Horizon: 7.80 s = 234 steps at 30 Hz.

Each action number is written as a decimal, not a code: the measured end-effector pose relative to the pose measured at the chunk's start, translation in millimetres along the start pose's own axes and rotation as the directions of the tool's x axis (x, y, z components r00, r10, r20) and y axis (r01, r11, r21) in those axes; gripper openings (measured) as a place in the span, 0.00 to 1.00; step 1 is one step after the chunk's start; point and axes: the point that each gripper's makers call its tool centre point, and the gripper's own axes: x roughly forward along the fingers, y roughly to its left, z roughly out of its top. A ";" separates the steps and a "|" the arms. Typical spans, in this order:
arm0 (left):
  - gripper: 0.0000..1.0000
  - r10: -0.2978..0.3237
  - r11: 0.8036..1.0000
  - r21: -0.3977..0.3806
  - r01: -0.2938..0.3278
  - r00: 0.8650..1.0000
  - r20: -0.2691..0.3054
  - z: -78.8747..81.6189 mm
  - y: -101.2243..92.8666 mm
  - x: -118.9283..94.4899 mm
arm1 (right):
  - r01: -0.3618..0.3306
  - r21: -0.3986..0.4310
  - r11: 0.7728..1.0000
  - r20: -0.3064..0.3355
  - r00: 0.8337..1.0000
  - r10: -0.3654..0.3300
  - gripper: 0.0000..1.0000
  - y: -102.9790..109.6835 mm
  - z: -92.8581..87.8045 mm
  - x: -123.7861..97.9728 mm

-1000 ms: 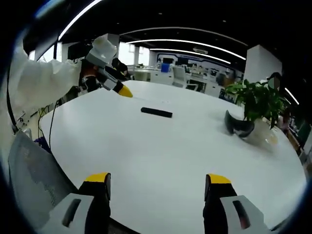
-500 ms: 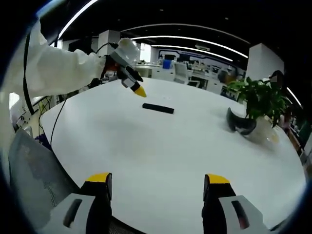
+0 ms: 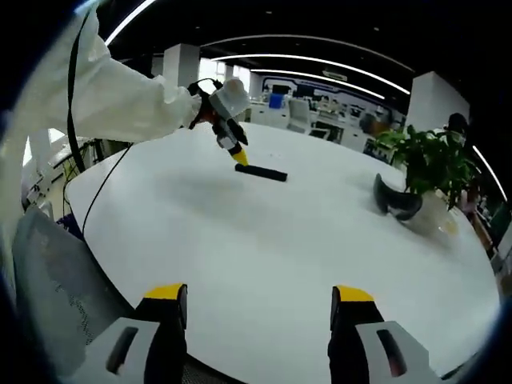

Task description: Press the specified remote control buttons in sequence, fully releasing each button before pressing the next.

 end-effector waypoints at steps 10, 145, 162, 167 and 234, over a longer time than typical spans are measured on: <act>0.53 -0.074 0.997 0.031 0.077 0.993 -0.095 -14.4 5.8 26.2 | 0.000 0.000 1.000 -0.008 1.000 0.000 0.71 0.3 -1.1 0.6; 0.23 -0.261 0.925 0.122 0.361 0.833 -0.488 -81.6 -230.1 -68.9 | 0.003 0.002 1.000 0.057 0.998 -0.003 0.70 0.6 9.3 -6.8; 0.23 -0.271 0.923 0.116 0.367 0.832 -0.484 -89.2 -260.4 -84.4 | -0.005 -0.006 1.000 0.053 0.999 0.005 0.69 2.5 9.0 -6.7; 0.23 -0.271 0.924 0.111 0.365 0.832 -0.484 -91.0 -267.0 -88.0 | -0.004 -0.001 1.000 0.056 0.998 0.004 0.69 2.0 9.3 -7.0; 0.23 -0.298 0.953 -0.099 0.287 0.946 -0.124 -95.2 -357.2 -130.7 | -0.150 0.021 0.988 -0.143 0.978 0.152 0.04 27.9 -20.7 -2.3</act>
